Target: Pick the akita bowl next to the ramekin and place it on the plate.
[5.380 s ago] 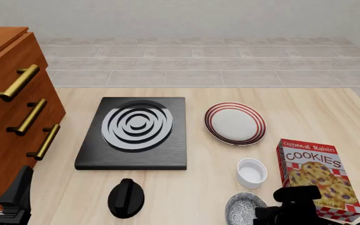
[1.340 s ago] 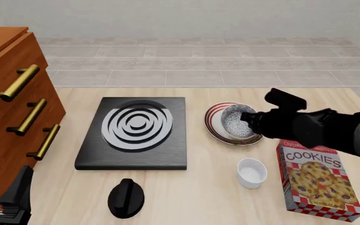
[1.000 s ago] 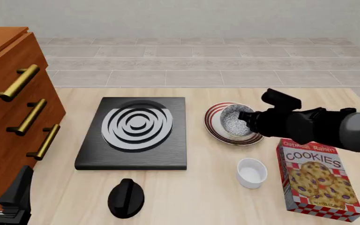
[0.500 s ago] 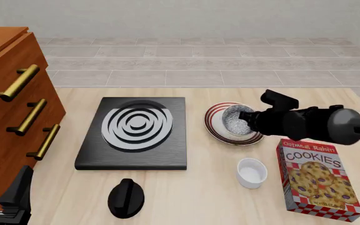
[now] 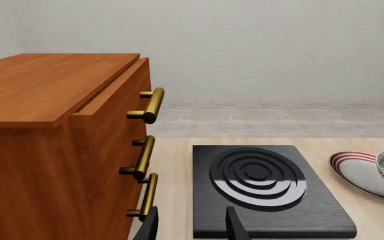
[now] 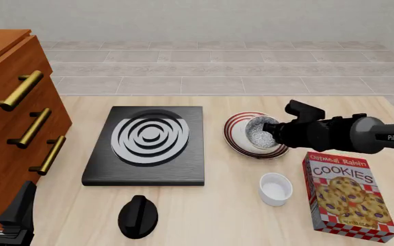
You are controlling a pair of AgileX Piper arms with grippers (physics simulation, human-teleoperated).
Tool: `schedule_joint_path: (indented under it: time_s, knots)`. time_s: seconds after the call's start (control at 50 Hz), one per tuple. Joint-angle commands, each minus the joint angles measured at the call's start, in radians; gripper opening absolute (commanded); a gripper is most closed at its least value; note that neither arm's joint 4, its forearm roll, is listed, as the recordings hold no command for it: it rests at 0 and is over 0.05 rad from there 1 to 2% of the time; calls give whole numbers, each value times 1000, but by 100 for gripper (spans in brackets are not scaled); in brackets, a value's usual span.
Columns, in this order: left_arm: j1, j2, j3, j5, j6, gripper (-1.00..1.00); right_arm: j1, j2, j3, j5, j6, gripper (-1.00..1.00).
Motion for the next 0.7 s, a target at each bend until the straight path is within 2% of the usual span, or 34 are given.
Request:
schedule_joint_path:
  time_s: [0.02,0.7]
  knots:
    - [0,0,0,0,0,100,-3,39,-31,-9,-5,-100]
    - [0,0,0,0,0,100,-13,148,-137,1,-32,-100]
